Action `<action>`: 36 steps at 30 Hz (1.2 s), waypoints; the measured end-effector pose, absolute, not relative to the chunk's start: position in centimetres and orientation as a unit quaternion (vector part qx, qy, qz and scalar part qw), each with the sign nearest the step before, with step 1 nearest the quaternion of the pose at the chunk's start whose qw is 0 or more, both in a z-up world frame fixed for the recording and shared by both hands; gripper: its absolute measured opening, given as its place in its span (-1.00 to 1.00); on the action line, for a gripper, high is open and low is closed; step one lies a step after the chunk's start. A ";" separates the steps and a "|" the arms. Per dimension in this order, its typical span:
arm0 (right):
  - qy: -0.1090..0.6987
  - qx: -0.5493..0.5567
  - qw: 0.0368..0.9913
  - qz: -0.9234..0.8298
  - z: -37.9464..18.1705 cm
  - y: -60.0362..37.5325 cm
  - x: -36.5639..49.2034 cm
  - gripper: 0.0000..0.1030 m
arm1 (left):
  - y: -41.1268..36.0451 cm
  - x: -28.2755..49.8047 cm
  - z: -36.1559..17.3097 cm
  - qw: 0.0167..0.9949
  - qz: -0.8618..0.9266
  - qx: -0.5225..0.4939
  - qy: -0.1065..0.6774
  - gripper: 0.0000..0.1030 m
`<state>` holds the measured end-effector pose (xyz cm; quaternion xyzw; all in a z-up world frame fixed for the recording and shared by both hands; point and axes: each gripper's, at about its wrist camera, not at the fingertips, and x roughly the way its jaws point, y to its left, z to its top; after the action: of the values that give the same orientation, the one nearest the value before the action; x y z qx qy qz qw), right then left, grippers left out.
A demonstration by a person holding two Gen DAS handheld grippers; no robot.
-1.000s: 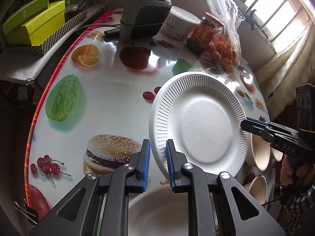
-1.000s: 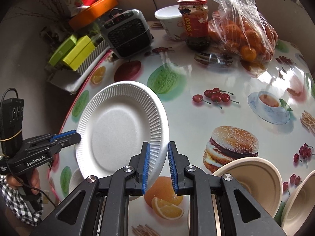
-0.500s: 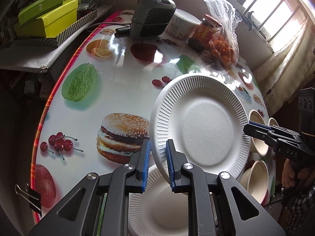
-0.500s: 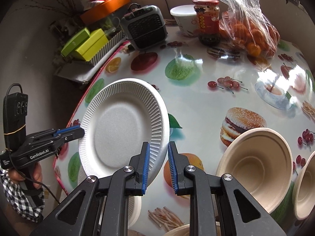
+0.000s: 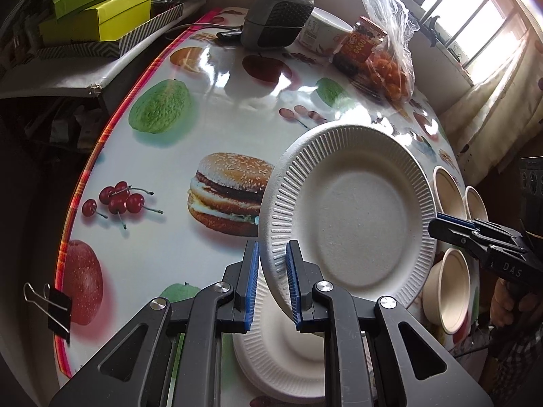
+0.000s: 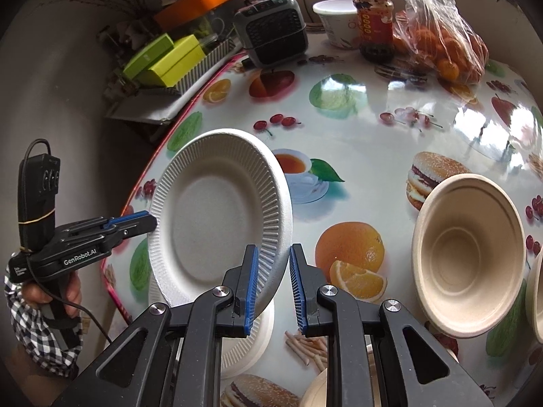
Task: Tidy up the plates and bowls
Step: 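Lift the gripped plate with both grippers and carry it toward the stack, then lower the white plate onto the plate stack and open both grippers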
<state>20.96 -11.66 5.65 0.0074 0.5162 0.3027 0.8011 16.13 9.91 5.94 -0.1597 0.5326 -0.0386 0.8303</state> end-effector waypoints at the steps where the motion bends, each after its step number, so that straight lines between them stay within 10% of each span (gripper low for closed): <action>1: 0.517 0.006 0.801 0.304 5.6 -11.6 20.7 -0.64 | 10.0 15.9 5.9 0.830 -0.038 -0.160 0.533 -0.67; 36: 0.542 -0.009 0.784 0.303 1.8 -10.6 15.5 -0.64 | 9.8 10.6 3.4 0.820 -0.035 -0.148 0.552 -0.67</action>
<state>15.52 -10.62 1.78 -0.0088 0.5417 0.3034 0.7838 10.59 9.81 3.44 -0.1478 0.5525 -0.0348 0.8196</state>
